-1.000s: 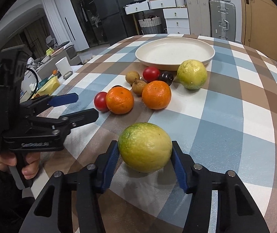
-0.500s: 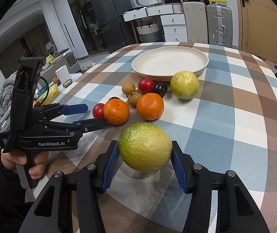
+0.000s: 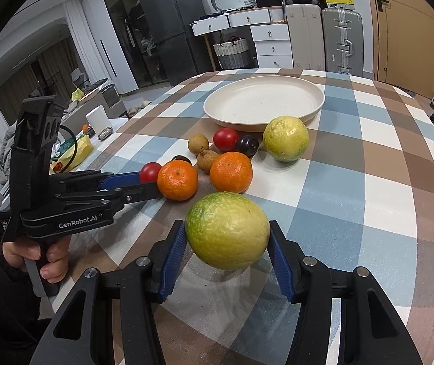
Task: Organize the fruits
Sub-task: 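Carry the yellow citrus and red tomato onto the white plate and open both tools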
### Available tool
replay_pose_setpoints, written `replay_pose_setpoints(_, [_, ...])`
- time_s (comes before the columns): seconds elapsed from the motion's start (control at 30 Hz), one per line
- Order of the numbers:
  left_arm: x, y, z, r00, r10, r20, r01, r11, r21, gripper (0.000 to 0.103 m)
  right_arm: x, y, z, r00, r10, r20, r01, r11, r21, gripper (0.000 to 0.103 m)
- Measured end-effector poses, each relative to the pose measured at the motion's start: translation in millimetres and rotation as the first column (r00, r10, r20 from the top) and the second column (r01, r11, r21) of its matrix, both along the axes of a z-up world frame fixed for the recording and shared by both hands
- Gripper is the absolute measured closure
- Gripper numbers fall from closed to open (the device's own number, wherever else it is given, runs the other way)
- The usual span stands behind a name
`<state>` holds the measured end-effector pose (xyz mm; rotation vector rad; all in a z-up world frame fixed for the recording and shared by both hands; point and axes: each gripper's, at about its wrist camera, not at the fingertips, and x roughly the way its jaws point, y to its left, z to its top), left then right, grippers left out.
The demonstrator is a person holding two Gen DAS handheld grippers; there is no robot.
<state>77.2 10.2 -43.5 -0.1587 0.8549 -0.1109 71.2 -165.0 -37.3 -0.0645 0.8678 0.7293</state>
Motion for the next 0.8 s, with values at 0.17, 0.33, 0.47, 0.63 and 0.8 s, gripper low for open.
replay_pose_setpoints(0.17, [-4.8,5.5,13.0,0.999,0.019,0.032,-0.019,1.0,-0.011,0.077,3.9,-1.3,7.4,1.0,-0.003,0.017,0.003,1.0,0.008,0.049])
replay_pose_setpoints(0.33, [-4.2,9.6,31.7,0.996,0.039,0.083,-0.037,0.999,-0.024,0.076,14.9,-4.3,19.0,0.999,-0.017,0.042,0.016,0.999,0.032,0.049])
replay_pose_setpoints(0.47, [1.4,8.9,43.4,0.993,0.041,0.114,-0.037,0.999,-0.029,0.076,27.8,-6.3,29.5,0.997,-0.035,0.065,0.032,0.998,0.048,0.049])
replay_pose_setpoints(0.63, [11.3,1.3,54.6,0.99,0.03,0.141,-0.029,1.0,-0.004,0.076,47.5,-9.5,40.1,0.995,-0.059,0.083,0.054,0.996,0.07,0.049])
replay_pose_setpoints(0.8, [26.4,-4.3,59.0,0.987,0.018,0.157,-0.02,1.0,0.011,0.076,61.8,-9.0,48.5,0.992,-0.08,0.1,0.072,0.994,0.083,0.049])
